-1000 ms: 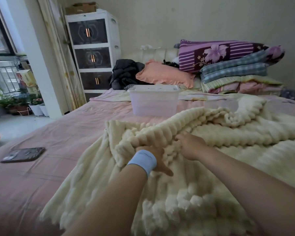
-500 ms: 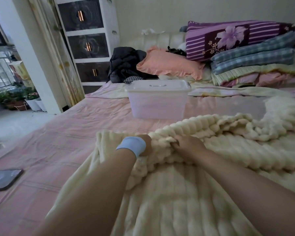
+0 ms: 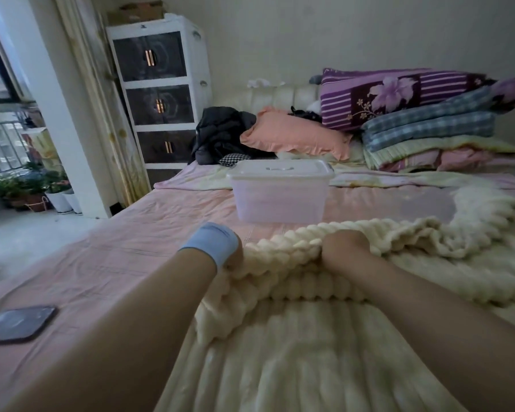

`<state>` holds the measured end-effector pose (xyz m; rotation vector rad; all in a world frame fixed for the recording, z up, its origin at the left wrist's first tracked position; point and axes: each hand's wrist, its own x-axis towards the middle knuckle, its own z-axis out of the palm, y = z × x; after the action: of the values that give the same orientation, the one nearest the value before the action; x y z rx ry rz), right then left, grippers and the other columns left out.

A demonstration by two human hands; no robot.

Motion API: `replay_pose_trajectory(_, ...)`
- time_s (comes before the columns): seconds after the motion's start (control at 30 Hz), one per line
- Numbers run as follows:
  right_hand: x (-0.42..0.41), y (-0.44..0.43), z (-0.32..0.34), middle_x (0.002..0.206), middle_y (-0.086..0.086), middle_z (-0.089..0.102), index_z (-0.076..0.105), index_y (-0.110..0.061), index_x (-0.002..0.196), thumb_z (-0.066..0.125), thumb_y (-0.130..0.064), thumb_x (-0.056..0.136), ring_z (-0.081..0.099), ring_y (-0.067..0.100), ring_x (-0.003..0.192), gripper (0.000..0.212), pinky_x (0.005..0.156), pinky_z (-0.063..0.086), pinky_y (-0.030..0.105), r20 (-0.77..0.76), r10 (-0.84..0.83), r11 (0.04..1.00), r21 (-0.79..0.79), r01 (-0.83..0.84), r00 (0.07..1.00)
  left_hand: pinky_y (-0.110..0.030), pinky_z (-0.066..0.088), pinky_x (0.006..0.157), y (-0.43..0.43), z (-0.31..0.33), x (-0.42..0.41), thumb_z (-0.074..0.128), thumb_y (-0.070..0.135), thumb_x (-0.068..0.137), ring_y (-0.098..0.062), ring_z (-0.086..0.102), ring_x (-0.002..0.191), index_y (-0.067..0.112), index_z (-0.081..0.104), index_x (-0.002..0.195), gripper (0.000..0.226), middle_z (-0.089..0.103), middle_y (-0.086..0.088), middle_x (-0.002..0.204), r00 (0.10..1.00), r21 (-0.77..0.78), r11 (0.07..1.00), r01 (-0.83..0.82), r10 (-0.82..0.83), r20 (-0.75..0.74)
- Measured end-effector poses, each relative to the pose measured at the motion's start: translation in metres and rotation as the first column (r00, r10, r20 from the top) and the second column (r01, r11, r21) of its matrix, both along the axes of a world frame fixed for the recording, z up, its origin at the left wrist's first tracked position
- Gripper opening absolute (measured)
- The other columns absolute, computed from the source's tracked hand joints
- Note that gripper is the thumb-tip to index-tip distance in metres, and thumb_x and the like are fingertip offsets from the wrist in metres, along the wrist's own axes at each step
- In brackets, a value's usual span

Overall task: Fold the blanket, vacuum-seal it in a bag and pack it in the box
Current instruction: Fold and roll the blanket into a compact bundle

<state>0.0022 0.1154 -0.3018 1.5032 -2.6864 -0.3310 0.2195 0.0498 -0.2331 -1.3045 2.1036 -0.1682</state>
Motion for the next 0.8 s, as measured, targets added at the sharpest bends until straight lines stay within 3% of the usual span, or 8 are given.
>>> replay_pose_trajectory(0.07, 0.005, 0.003, 0.006, 0.158, 0.004, 0.038, 0.035, -0.020, 0.155, 0.046, -0.036, 0.101, 0.041, 0.025, 0.142, 0.058, 0.109, 0.044, 0.037, 0.082, -0.039, 0.995, 0.100, 0.031, 0.996, -0.026, 0.048, 0.058, 0.003, 0.008, 0.000, 0.041, 0.031, 0.099, -0.022, 0.057, 0.061, 0.007, 0.062, 0.092, 0.033, 0.061, -0.009, 0.085, 0.960, 0.260, 0.947, -0.189, 0.234, -0.156)
replay_pose_trajectory(0.17, 0.008, 0.008, 0.016, 0.106, 0.020, 0.071, 0.053, -0.002, 0.137, 0.042, -0.008, 0.097, 0.072, 0.034, 0.097, 0.042, 0.090, 0.057, 0.043, 0.430, -0.178, 0.959, 0.279, 0.057, 0.885, -0.015, 0.039, 0.041, -0.005, 0.008, 0.004, 0.035, 0.031, 0.101, -0.013, 0.056, 0.045, 0.008, 0.064, 0.091, 0.039, 0.067, 0.000, 0.077, 0.845, 0.602, 0.703, -0.379, 0.529, -0.085)
replay_pose_trajectory(0.3, -0.012, -0.020, 0.025, 0.077, 0.014, 0.073, 0.051, -0.004, 0.118, 0.048, -0.019, 0.096, 0.071, 0.035, 0.074, 0.027, 0.074, 0.057, 0.042, 0.556, -0.192, 0.950, 0.312, 0.011, 0.809, -0.038, 0.060, 0.076, -0.056, -0.002, 0.000, 0.043, 0.017, 0.101, -0.027, 0.069, 0.070, -0.005, 0.060, 0.111, 0.030, 0.068, -0.018, 0.092, 0.656, 0.543, 0.762, -0.352, 0.614, -0.438)
replay_pose_trajectory(0.4, -0.028, -0.066, 0.054, 0.114, 0.017, 0.065, 0.053, -0.007, 0.118, 0.051, -0.034, 0.094, 0.063, 0.038, 0.108, 0.036, 0.094, 0.050, 0.050, 0.594, 0.100, 0.940, -0.318, 0.120, 0.798, -0.040, 0.047, 0.098, -0.106, 0.044, -0.013, 0.053, 0.023, 0.095, -0.034, 0.062, 0.108, 0.004, 0.058, 0.123, 0.034, 0.061, -0.019, 0.122, 0.495, -0.079, 0.923, -0.377, 0.129, -0.859)
replay_pose_trajectory(0.53, -0.016, -0.080, 0.131, 0.118, 0.010, 0.055, 0.051, -0.019, 0.117, 0.037, -0.037, 0.097, 0.052, 0.028, 0.111, 0.031, 0.083, 0.033, 0.033, 0.322, 0.410, 0.615, -0.788, 0.002, 0.853, -0.036, 0.050, 0.087, -0.124, 0.121, -0.014, 0.045, 0.013, 0.092, -0.030, 0.062, 0.103, 0.022, 0.066, 0.115, 0.033, 0.067, -0.014, 0.113, -0.086, -0.457, 0.736, -0.499, -0.567, -0.819)
replay_pose_trajectory(0.6, -0.008, -0.074, 0.133, 0.125, 0.010, 0.059, 0.052, -0.019, 0.114, 0.036, -0.030, 0.103, 0.053, 0.030, 0.117, 0.023, 0.086, 0.034, 0.033, 0.218, 0.394, 0.653, -0.750, -0.105, 0.893, -0.040, 0.048, 0.094, -0.126, 0.116, -0.006, 0.042, 0.007, 0.091, -0.032, 0.058, 0.111, 0.023, 0.065, 0.118, 0.039, 0.060, -0.015, 0.124, -0.003, -0.565, 0.682, -0.464, -0.639, -0.769)
replay_pose_trajectory(0.7, 0.006, -0.061, 0.098, 0.132, 0.008, 0.062, 0.060, -0.025, 0.123, 0.036, -0.031, 0.103, 0.056, 0.030, 0.123, 0.032, 0.099, 0.040, 0.039, 0.103, 0.271, 0.820, -0.545, -0.174, 0.957, -0.039, 0.029, 0.113, -0.118, 0.069, 0.017, 0.048, 0.012, 0.093, -0.030, 0.034, 0.136, 0.028, 0.065, 0.117, 0.033, 0.041, -0.009, 0.147, 0.365, -0.664, 0.662, -0.348, -0.557, -0.746)
replay_pose_trajectory(0.8, 0.023, -0.040, 0.066, 0.133, 0.008, 0.055, 0.065, -0.024, 0.125, 0.042, -0.033, 0.101, 0.051, 0.029, 0.121, 0.034, 0.098, 0.037, 0.039, -0.137, 0.199, 0.889, -0.392, -0.237, 0.971, -0.041, 0.023, 0.115, -0.094, 0.020, 0.050, 0.047, 0.021, 0.093, -0.024, 0.022, 0.143, 0.030, 0.059, 0.126, 0.036, 0.025, 0.002, 0.156, 0.718, -0.584, 0.795, -0.167, -0.308, -0.624)
